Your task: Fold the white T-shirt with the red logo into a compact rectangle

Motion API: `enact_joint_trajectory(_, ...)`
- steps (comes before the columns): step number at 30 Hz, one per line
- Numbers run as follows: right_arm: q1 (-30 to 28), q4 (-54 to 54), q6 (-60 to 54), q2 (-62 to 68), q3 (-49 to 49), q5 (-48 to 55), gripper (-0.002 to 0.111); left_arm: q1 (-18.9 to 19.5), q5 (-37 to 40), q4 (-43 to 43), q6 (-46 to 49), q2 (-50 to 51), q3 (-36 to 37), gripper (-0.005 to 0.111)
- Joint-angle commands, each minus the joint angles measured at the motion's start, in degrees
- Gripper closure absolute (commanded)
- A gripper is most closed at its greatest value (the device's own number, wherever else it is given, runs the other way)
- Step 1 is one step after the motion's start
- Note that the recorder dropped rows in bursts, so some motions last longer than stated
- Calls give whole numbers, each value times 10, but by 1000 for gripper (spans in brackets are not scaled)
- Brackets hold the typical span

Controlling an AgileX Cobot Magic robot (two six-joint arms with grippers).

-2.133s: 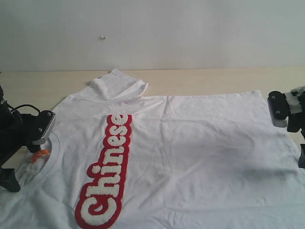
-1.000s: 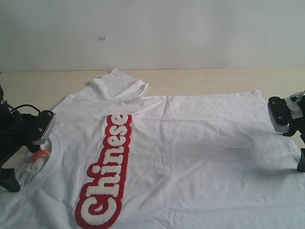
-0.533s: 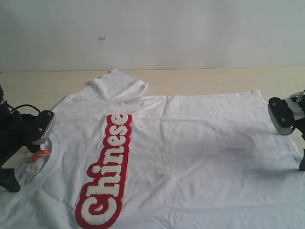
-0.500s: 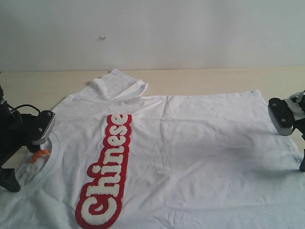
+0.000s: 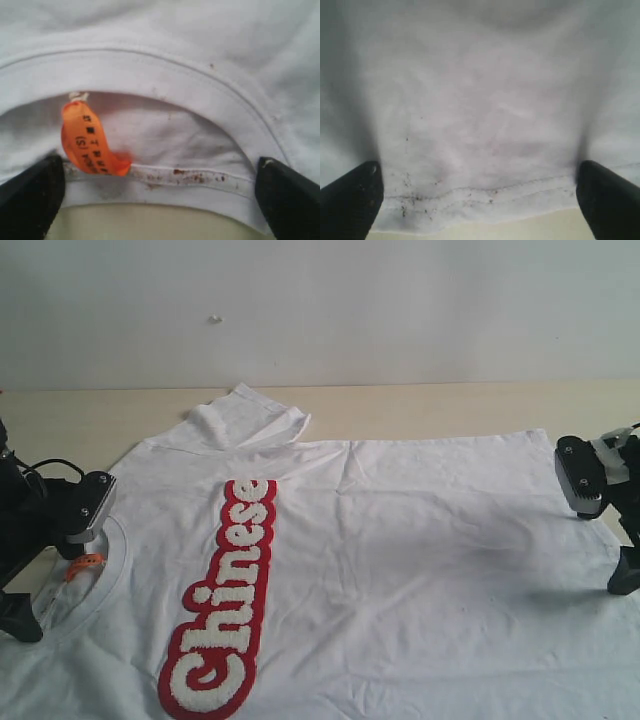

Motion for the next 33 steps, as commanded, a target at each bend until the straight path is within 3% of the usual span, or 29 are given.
enact_joint_trajectory(1,0,-13,-6,-5,2,-1,3,-1,0,-4,-2,8,-1,1)
enact_joint_trajectory(33,0,-16,-6,13,2,-5,3,-1,0,-4,-2,8,-1,1)
